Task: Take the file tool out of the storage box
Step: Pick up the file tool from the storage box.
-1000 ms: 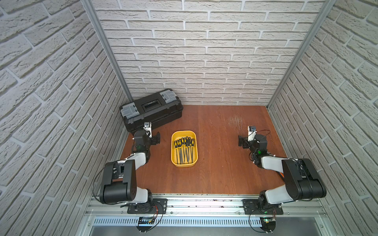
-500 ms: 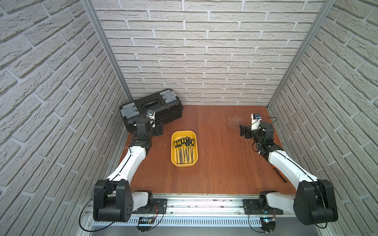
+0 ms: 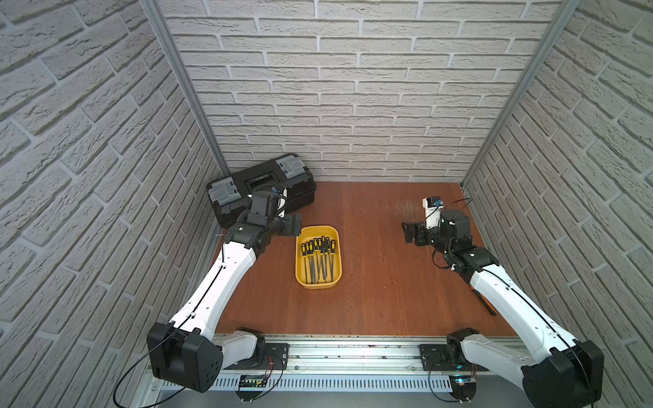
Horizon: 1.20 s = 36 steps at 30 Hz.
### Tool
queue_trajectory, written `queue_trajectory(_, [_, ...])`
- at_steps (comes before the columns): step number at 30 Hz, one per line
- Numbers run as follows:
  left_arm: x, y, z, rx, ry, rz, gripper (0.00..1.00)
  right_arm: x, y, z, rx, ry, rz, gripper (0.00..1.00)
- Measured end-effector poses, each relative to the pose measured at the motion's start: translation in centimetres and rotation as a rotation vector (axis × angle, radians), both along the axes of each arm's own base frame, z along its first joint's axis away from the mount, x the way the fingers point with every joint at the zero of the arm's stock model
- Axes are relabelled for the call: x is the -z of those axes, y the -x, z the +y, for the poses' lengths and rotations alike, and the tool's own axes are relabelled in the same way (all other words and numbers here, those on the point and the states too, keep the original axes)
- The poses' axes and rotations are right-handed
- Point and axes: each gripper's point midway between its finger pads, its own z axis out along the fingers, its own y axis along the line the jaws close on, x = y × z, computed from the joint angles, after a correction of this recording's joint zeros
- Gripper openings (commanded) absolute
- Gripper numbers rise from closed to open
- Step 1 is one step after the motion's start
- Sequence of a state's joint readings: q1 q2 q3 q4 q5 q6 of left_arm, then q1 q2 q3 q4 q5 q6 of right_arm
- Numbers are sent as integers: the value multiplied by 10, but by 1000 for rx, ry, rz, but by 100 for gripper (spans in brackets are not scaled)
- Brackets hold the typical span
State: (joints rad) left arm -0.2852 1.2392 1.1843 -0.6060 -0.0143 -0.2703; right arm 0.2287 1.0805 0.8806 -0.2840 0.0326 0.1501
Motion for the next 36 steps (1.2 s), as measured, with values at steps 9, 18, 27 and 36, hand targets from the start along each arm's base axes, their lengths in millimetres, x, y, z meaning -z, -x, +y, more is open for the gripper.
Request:
queue_trajectory(9, [54,27,-36,40,71,315,96,8,27,14,-55,-30,82,100])
queue_trajectory(18, [79,30,-80,123,119,437,93,0,51,47,-222,-138,165,100])
queue_trajectory(27, [118,20,-101,130,111,516,83,-18,82,72,-378,-243,235,100])
queue_trajectory(36, [147,1,-114,124,61,534,60,-30,102,78,-431,-283,239,100])
